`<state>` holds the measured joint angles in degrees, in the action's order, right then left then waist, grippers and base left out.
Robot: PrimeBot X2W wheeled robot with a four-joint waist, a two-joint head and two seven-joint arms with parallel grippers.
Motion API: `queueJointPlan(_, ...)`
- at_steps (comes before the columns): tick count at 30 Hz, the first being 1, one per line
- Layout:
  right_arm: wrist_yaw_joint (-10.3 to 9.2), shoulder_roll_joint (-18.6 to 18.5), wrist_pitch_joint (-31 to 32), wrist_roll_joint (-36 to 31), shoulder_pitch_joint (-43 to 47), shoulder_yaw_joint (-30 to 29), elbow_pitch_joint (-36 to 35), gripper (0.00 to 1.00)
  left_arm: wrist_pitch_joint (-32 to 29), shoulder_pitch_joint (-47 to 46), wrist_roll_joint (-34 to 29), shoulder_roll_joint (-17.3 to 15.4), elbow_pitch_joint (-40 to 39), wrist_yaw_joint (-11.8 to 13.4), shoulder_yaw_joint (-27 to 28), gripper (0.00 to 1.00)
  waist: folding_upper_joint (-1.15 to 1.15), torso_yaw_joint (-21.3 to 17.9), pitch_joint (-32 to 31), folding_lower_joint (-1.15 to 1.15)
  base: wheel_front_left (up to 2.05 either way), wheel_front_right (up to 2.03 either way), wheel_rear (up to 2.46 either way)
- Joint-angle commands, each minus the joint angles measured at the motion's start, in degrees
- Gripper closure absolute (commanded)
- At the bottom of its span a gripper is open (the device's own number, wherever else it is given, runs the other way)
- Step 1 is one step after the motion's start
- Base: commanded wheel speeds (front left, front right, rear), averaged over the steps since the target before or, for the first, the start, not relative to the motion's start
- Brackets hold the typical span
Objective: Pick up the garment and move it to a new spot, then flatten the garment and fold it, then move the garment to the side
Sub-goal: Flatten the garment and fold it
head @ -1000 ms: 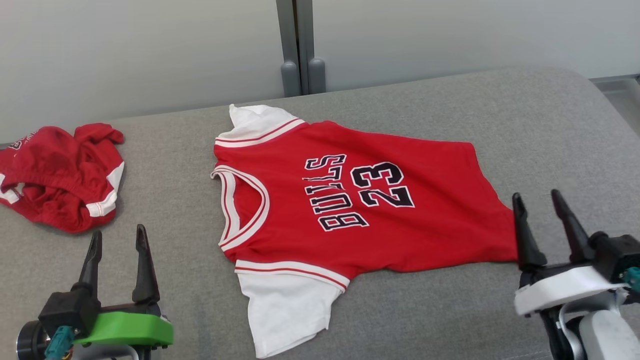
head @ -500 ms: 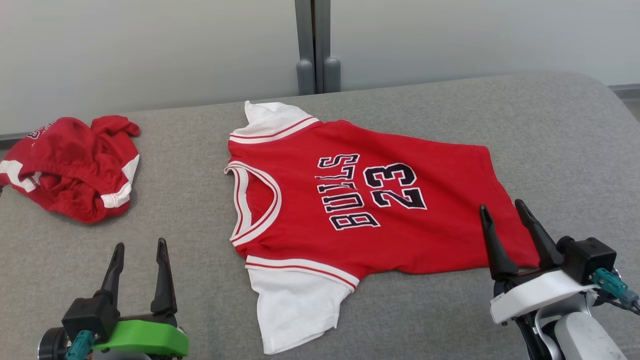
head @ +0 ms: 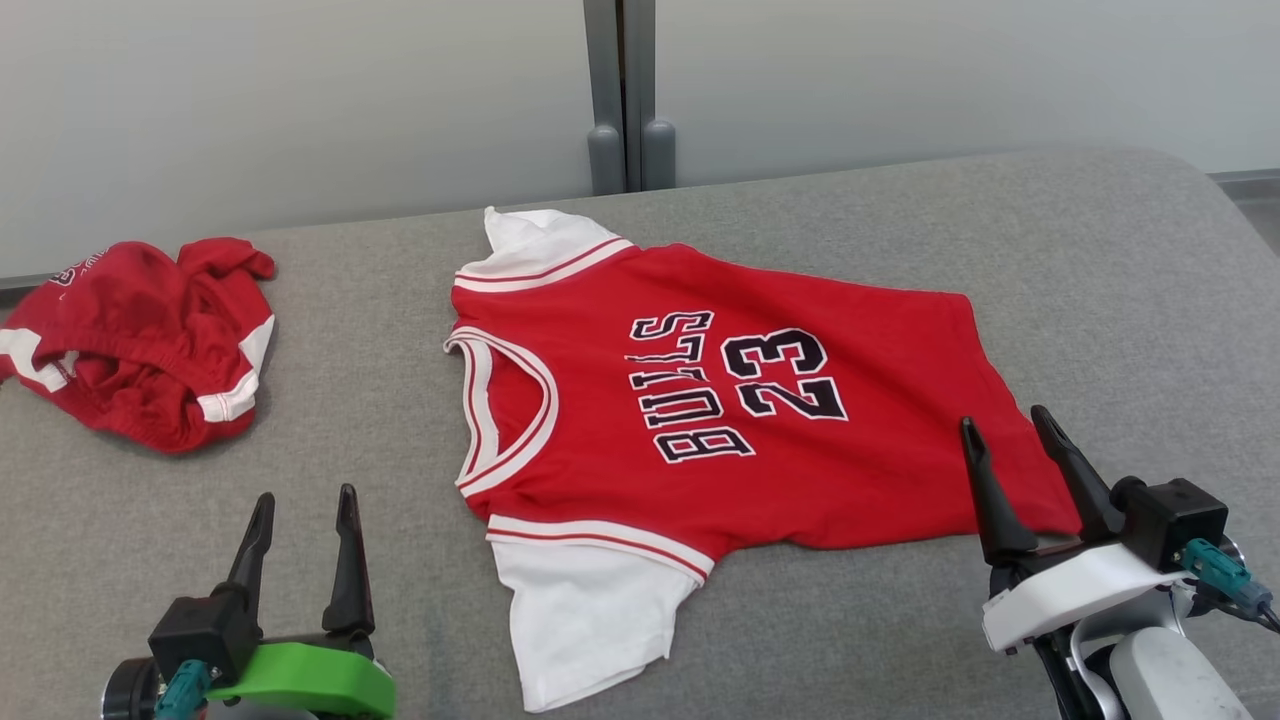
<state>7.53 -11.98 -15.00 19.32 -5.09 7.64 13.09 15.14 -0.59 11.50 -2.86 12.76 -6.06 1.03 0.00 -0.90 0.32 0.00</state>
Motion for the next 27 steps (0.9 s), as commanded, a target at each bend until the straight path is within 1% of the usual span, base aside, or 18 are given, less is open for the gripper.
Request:
queueJointPlan(1,-0.08,-0.09,-0.23,-0.51,-0.51,-0.27,0.19,0.0,0.01,-0.46,-0.12,-0.07,0.29,0.15,0.04,0.0,0.0,-0.12,-0.08,0.0,0.0,0.0,0.0)
queueJointPlan(5,-0.08,-0.9,-0.23,-0.68,-0.73,-1.37,0.4,0.0,0.0,-0.5,-0.29,-0.07,1.16,0.34,-0.26,0.0,0.0,-0.34,-0.28,0.0,0.0,0.0,0.0)
queueJointPlan(8,-0.08,-2.64,-0.19,-0.24,-0.52,-2.78,2.31,0.0,-0.77,-0.08,1.64,-0.06,4.5,-0.03,-2.44,0.0,0.0,-0.42,-0.58,0.0,0.0,0.0,0.0)
queueJointPlan(10,-0.08,-4.16,1.39,0.42,-1.14,-4.17,3.96,0.0,-4.61,-0.55,2.91,-0.06,6.41,-0.39,-4.46,0.0,0.0,-0.41,-0.81,0.0,0.0,0.0,0.0)
queueJointPlan(12,-0.04,-5.65,5.16,1.15,-1.62,-4.49,5.22,0.0,-8.33,-1.01,3.48,-0.14,6.24,-0.44,-5.77,0.0,0.0,-0.51,-0.85,0.0,0.0,0.0,0.0)
queueJointPlan(14,-0.05,-6.68,10.41,3.29,-2.04,-5.05,6.79,0.0,-12.51,-0.32,4.9,-0.15,5.28,-0.59,-6.84,0.0,0.0,-0.65,-0.74,0.0,0.0,0.0,0.0)
queueJointPlan(15,-0.05,-7.8,13.23,3.74,-2.3,-4.63,7.44,0.0,-15.68,0.66,4.93,-0.15,4.89,-0.72,-7.98,0.0,0.0,-0.67,-0.61,0.0,0.0,0.0,0.0)
queueJointPlan(19,-0.04,-9.07,22.24,7.15,-4.27,-4.41,10.72,0.0,-26.83,2.9,6.64,-0.4,2.46,-0.82,-10.83,0.0,0.0,-0.65,0.63,0.0,0.0,0.0,0.0)
queueJointPlan(22,-0.04,-9.32,26.19,9.0,-5.95,-4.35,13.03,0.0,-32.59,3.91,9.46,-0.24,0.45,0.45,-11.47,0.0,0.0,-0.38,1.96,0.0,0.0,0.0,0.0)
queueJointPlan(23,-0.04,-9.3,27.03,9.56,-6.83,-4.07,13.77,0.0,-34.48,4.38,10.17,-0.2,0.12,1.39,-11.63,0.0,0.0,-0.33,2.41,0.0,0.0,0.0,0.0)
queueJointPlan(25,-0.04,-9.63,28.49,9.91,-8.51,-3.42,15.64,0.0,-37.29,4.36,11.02,-0.18,-0.17,2.84,-12.13,0.0,0.0,-0.25,3.46,0.0,0.0,0.0,0.0)
queueJointPlan(27,-0.05,-9.65,29.63,10.27,-9.95,-2.83,18.04,0.0,-39.22,3.86,11.95,-0.16,0.18,3.56,-12.71,0.0,0.0,0.0,4.2,0.0,0.0,0.0,0.0)
